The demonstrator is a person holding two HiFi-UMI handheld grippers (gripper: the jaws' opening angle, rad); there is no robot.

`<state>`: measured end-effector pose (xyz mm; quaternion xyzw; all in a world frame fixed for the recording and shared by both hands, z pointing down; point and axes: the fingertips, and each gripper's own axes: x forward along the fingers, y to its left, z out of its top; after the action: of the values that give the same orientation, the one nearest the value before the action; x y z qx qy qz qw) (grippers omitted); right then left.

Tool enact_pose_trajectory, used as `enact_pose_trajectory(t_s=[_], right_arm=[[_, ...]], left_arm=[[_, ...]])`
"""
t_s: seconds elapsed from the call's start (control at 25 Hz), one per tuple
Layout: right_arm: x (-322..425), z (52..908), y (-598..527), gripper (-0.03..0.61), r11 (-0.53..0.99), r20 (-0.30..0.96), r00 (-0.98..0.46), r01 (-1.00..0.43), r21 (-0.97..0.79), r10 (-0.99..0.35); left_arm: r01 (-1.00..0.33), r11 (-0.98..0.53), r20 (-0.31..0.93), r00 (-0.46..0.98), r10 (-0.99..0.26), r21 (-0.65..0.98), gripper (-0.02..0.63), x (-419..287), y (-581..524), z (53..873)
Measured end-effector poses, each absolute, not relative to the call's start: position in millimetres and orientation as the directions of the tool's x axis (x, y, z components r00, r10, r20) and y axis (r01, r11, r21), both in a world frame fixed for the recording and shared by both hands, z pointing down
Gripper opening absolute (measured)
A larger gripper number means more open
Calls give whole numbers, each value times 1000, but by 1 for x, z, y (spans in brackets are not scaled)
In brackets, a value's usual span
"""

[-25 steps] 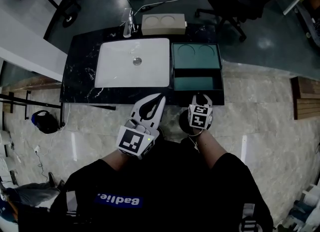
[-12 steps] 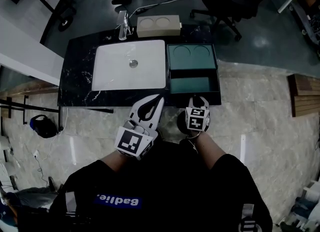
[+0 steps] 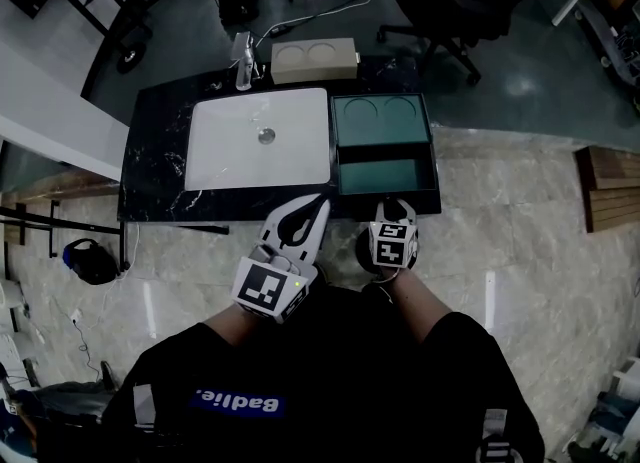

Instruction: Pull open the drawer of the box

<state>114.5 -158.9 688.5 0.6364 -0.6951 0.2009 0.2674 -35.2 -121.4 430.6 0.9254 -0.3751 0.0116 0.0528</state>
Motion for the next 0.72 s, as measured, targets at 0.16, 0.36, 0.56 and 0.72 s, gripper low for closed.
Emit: enact_pose_trajectory(t_s=[0.16, 0.36, 0.56, 0.72], right_arm=[[114, 688, -158, 67, 116, 619, -51, -991, 66, -784], [115, 688, -156, 67, 117, 630, -49, -991, 67, -775], [116, 687, -154, 67, 114, 629, -43, -991, 73, -776], [116, 687, -154, 67, 112, 631, -45, -991, 67, -775]], left_arm=[[-691, -717, 60, 722, -689, 94, -12, -33, -122, 427], [-685, -723, 52, 728, -684, 92, -12, -29, -123, 428], [-682, -725, 50, 730, -681, 96, -12, -29, -123, 428], [-680, -726, 50, 733, -679, 101, -12, -29, -123, 425]])
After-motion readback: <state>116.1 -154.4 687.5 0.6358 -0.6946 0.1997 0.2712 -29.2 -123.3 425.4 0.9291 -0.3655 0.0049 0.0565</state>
